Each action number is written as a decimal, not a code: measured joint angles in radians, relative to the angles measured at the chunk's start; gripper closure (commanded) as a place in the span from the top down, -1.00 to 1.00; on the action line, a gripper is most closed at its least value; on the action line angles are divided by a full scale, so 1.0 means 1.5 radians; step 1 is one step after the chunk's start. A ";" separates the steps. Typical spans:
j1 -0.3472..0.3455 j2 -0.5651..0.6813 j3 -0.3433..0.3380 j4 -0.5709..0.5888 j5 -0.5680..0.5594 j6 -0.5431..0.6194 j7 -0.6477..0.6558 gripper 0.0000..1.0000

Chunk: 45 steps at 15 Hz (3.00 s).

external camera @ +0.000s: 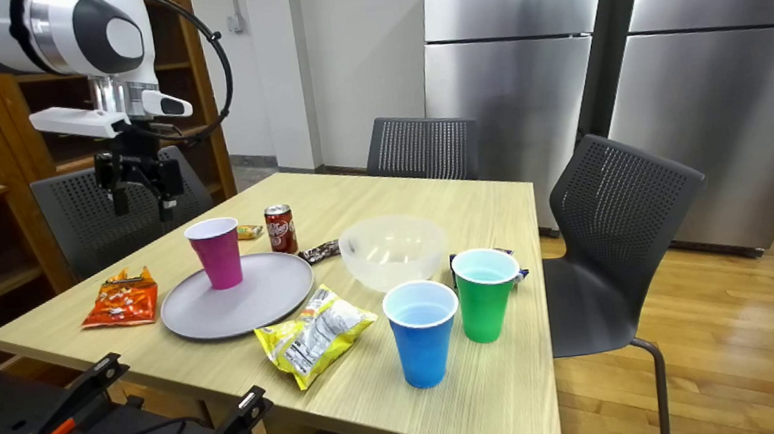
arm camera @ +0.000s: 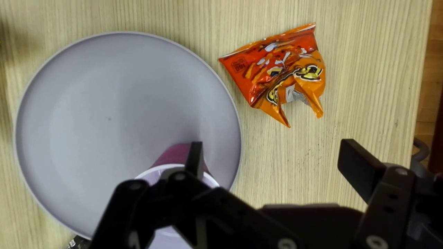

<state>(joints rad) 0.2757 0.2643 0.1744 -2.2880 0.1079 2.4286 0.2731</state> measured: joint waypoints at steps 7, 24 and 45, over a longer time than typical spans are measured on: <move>0.007 0.005 0.008 -0.038 0.020 0.080 0.033 1.00; 0.030 0.092 0.035 -0.066 0.153 0.230 0.089 1.00; 0.004 0.119 0.069 -0.113 0.287 0.313 0.089 1.00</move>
<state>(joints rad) 0.2816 0.4433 0.2776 -2.4568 0.5381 2.8988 0.4066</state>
